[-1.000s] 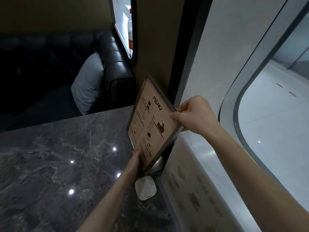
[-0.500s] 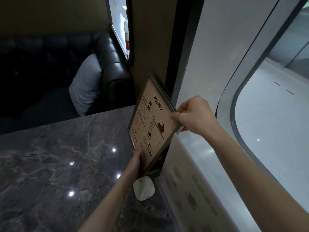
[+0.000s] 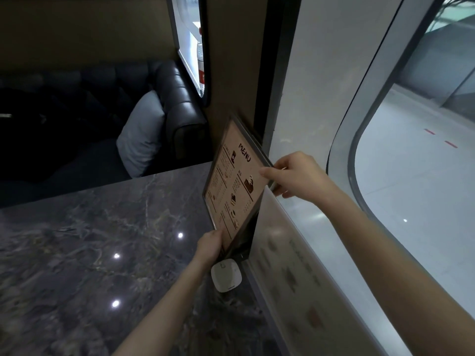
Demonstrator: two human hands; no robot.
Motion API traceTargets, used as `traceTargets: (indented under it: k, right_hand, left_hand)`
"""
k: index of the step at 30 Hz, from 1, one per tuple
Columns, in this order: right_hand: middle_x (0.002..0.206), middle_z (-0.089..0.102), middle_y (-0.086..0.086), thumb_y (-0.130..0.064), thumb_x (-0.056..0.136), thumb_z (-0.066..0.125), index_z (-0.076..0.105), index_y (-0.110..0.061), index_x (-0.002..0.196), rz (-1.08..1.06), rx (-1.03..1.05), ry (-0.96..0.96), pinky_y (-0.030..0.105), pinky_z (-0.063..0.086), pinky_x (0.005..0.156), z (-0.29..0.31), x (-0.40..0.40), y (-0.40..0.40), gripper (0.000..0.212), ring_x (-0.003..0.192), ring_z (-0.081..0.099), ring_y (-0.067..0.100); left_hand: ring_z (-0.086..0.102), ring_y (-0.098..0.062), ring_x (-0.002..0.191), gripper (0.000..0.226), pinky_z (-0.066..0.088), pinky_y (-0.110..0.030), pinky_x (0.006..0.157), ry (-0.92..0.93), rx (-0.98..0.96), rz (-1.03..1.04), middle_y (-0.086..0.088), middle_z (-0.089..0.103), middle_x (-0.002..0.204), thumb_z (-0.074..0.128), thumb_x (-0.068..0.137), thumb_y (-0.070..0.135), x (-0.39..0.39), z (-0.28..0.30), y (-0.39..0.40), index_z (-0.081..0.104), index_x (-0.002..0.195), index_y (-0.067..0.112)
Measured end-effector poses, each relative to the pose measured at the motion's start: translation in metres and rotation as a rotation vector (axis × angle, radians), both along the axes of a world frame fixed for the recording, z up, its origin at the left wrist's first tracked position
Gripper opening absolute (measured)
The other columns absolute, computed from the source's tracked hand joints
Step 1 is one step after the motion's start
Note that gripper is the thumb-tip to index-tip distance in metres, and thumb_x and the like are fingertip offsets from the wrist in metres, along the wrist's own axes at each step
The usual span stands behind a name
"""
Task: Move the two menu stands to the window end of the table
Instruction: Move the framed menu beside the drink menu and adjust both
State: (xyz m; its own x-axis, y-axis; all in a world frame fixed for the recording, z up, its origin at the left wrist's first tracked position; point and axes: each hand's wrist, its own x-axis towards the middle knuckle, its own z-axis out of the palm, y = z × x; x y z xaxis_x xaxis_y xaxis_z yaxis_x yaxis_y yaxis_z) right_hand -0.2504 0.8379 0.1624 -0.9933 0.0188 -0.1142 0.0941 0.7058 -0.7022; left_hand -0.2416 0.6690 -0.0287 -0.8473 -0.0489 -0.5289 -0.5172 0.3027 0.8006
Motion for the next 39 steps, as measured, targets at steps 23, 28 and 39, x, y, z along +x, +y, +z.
traceTargets:
  k: [23,28,39]
  right_hand:
    - [0.116,0.064,0.008,-0.038,0.085,0.057,0.057,-0.01,0.116,0.072,0.005,0.182,0.023,0.049,0.07,-0.004,0.112,0.013,0.042,0.096,0.059,0.017]
    - [0.097,0.068,0.006,-0.032,0.079,0.065,0.061,-0.012,0.107,-0.042,-0.039,0.242,0.034,0.055,0.073,-0.007,0.114,0.012,0.036,0.086,0.063,0.019]
    - [0.074,0.072,0.009,-0.011,0.077,0.065,0.074,-0.006,0.082,-0.098,0.003,0.383,0.025,0.055,0.059,0.001,0.122,0.005,0.011,0.064,0.064,0.015]
  left_hand:
    - [-0.009,-0.017,0.147,0.065,-0.005,-0.039,0.117,0.291,-0.716,-0.91,-0.006,-0.009,0.16,0.022,0.098,0.041,0.143,-0.062,0.051,-0.004,0.149,0.01]
    - [-0.006,-0.017,0.147,0.064,0.0,-0.039,0.118,0.3,-0.704,-0.928,-0.006,-0.008,0.16,0.023,0.099,0.039,0.141,-0.062,0.049,-0.003,0.15,0.01]
    - [-0.005,-0.018,0.147,0.064,0.002,-0.04,0.12,0.328,-0.737,-0.976,-0.006,-0.005,0.16,0.024,0.098,0.04,0.142,-0.063,0.037,-0.002,0.149,0.011]
